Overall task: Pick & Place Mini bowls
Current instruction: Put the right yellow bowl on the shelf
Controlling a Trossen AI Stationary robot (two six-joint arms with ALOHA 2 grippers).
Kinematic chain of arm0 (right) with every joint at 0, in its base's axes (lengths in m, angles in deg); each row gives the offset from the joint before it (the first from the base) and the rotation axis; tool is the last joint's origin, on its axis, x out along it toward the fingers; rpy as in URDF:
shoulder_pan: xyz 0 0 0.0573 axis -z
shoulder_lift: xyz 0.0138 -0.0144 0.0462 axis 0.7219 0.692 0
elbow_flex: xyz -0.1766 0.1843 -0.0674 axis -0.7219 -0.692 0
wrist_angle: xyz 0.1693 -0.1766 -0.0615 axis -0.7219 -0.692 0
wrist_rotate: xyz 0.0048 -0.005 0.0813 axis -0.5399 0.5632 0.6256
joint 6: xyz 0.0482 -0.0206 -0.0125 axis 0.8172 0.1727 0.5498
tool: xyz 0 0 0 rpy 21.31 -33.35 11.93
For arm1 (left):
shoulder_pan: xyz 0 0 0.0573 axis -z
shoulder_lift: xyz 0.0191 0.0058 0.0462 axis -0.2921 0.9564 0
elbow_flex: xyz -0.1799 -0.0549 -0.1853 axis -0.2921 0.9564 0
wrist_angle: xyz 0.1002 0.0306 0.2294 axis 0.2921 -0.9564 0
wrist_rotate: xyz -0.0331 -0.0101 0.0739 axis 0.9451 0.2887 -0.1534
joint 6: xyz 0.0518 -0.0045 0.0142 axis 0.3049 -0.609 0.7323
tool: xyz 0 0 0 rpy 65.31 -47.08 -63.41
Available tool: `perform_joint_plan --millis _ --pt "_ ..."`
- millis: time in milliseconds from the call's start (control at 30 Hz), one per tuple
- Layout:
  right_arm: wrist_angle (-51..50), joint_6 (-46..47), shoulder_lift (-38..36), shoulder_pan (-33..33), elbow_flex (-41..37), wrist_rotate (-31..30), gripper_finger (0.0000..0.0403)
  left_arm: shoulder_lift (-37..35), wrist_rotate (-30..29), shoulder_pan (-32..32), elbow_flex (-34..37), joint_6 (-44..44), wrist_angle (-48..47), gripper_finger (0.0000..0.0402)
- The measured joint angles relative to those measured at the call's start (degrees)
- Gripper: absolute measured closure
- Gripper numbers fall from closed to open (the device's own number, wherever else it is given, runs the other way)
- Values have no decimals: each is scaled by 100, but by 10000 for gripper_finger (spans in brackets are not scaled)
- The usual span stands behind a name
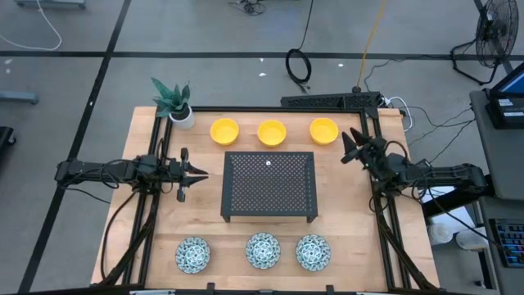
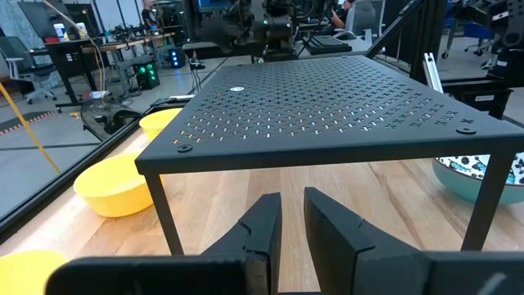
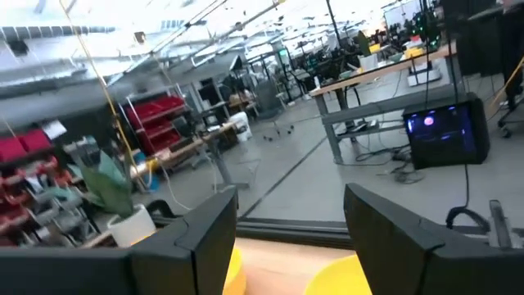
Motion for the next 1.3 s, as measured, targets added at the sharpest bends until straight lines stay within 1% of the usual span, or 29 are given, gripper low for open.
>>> perform_joint_plan --millis 900,967,1000,1133,1200,1267,1300 --pt "-16 32 0 0 0 12 193 1 1 0 0 0 2 341" --pt "-17 33 0 0 0 272 193 0 2 0 0 0 2 341" --pt "-20 33 0 0 0 550 193 0 0 0 0 0 2 341" --pt "-20 13 0 0 2 2071 193 0 2 0 0 0 2 341" --pt "-18 1 0 -2 2 2677 193 1 0 0 0 0 2 341" --pt "-27 -9 2 -2 2 2990 193 0 0 0 0 0 2 341" --pt "-25 -10 2 -4 2 3029 193 0 0 0 0 0 2 341"
